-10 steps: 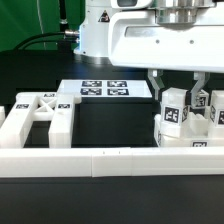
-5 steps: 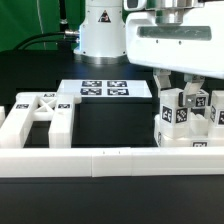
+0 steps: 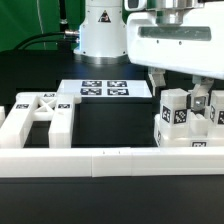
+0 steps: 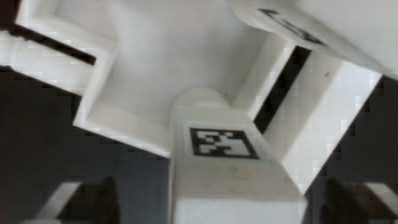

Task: Assemble chair

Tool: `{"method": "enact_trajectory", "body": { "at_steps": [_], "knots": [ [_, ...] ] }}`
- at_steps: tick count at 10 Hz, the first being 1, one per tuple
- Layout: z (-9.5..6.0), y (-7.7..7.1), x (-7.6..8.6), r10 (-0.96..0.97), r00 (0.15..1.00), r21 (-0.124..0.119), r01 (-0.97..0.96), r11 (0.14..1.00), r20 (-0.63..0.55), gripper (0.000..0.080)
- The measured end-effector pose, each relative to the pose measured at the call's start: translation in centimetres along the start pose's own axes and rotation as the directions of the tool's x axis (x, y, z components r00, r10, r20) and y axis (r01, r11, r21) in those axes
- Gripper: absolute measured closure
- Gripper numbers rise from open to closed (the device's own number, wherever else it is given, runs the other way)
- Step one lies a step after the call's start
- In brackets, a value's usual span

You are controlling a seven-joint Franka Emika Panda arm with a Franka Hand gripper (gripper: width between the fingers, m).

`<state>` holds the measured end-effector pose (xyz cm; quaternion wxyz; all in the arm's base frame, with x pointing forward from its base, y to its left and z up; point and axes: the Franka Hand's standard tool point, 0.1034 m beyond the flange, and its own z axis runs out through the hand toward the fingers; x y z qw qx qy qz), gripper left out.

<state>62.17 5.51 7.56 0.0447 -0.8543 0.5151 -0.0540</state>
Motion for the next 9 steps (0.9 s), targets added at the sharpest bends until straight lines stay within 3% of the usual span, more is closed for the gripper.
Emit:
{"method": "enact_trajectory", "body": {
  "at_steps": [1,4,9],
  "knots": [
    [0.01,0.02,0.01,-0.089,0.996,0.0,0.089,0.996,0.0,0.0163],
    [-0.09,-0.04,0.09,-0.329,0.944,0.0,0.329,0.944,-0.001,0.0151],
    [-0.12,0.06,0.38,-0.733,0.68,-0.002,0.733,0.68,-0.004,0.0151]
  ]
}}
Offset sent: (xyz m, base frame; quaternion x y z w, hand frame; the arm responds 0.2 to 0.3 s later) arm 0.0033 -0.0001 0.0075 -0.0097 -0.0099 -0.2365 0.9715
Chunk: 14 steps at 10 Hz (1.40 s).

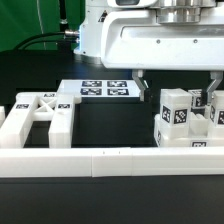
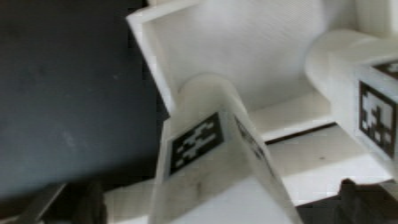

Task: Assemble chair

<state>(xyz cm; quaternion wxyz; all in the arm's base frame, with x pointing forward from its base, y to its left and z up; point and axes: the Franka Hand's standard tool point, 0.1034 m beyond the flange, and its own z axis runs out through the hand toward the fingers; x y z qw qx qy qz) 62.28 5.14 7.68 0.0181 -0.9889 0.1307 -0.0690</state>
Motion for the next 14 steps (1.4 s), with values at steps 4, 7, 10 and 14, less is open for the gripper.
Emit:
{"method": "enact_trajectory", "body": {
  "at_steps": [4,7,10,14],
  "knots": [
    [0.04,0.3,0.05,-0.279,0.96,-0.003,0.279,0.96,0.001,0.0151],
    [0.04,0.36,0.07,-0.441,0.898,-0.011,0.441,0.898,0.004,0.0151],
    [0.06,0.44,0.08,-0.501,0.865,-0.017,0.501,0.865,0.007,0.0277],
    [0.08,0.37,0.05,-0.294,0.956,-0.014,0.294,0.956,0.003,0.0513]
  ]
}}
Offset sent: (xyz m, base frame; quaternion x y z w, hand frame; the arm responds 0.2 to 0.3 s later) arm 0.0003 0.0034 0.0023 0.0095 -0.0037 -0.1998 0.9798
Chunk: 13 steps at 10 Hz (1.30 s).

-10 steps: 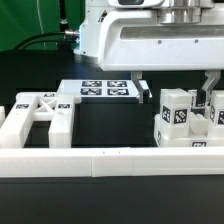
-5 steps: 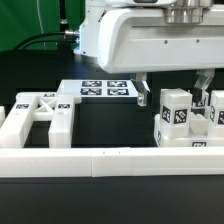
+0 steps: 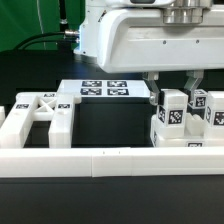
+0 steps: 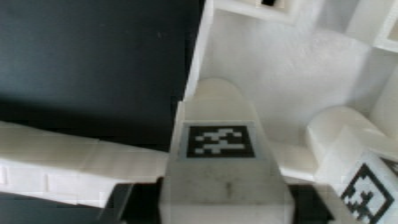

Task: Assemble chair

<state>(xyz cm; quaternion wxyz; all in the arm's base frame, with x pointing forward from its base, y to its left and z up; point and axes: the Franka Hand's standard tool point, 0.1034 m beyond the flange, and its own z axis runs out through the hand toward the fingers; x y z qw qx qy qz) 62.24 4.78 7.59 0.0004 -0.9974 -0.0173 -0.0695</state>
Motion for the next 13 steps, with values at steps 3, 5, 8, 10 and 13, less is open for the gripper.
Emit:
{"method": "enact_trajectory", "body": {
  "at_steps": [3,5,8,10,13],
  "knots": [
    [0.1,-0.3,0.0,0.283,0.959,0.005,-0.283,0.959,0.001,0.0513],
    [0.1,-0.3,0.0,0.491,0.871,0.014,-0.491,0.871,-0.001,0.0512],
    [0.1,-0.6,-0.1,0.758,0.652,0.002,-0.758,0.652,0.015,0.0512],
    [0.1,-0.7,-0.2,0.873,0.487,-0.007,-0.873,0.487,0.019,0.0512],
    [0.1,-1.1,-0.2,0.977,0.214,-0.016,-0.977,0.214,0.012,0.0512]
  ]
}}
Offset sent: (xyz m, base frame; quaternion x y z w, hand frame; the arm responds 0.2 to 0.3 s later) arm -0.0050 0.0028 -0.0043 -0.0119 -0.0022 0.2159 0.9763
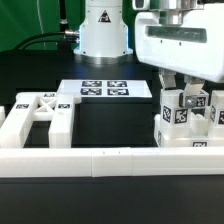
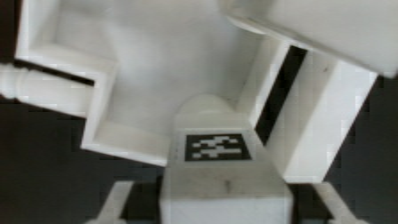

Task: Assemble chair

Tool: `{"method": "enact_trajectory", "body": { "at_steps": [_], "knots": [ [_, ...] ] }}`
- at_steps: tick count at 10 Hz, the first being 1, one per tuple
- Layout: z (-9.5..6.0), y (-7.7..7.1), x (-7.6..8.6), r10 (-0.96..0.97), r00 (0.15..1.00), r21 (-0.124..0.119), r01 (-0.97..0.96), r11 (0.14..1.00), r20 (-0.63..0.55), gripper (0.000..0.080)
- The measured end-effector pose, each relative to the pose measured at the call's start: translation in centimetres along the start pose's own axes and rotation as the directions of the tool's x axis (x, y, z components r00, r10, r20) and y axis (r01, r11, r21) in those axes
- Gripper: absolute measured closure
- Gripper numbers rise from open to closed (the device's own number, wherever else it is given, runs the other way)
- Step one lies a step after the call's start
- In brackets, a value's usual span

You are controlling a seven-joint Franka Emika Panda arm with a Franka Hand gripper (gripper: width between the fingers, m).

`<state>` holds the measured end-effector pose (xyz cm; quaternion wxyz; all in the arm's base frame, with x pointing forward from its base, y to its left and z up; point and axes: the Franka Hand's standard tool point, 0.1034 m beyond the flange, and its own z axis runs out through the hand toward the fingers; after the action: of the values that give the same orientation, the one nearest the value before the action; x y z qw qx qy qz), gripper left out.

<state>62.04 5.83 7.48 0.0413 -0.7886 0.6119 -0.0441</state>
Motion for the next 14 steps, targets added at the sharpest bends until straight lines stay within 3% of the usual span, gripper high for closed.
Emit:
{"method": "enact_trajectory", "body": {
  "at_steps": [4,5,6,8,11,14],
  "knots": [
    [0.05,-0.01,-0.01,0.185,0.983,0.004,-0.185,0.983,0.016,0.0512],
    [0.06,-0.01,-0.02,0.14,0.99,0.005,-0.14,0.99,0.016,0.0327],
    [0.02,-0.15,0.1,0.102,0.995,0.019,-0.102,0.995,0.015,0.0209],
    [-0.02,-0.21,0.12,-0.053,0.999,0.023,0.053,0.998,0.012,0.0162],
    [0.0,-0.2,0.12,-0.269,0.963,0.025,0.269,0.963,0.006,0.0152],
    [-0.07,-0.28,0.11,-0.544,0.839,0.028,0.544,0.838,-0.005,0.0151]
  ]
}}
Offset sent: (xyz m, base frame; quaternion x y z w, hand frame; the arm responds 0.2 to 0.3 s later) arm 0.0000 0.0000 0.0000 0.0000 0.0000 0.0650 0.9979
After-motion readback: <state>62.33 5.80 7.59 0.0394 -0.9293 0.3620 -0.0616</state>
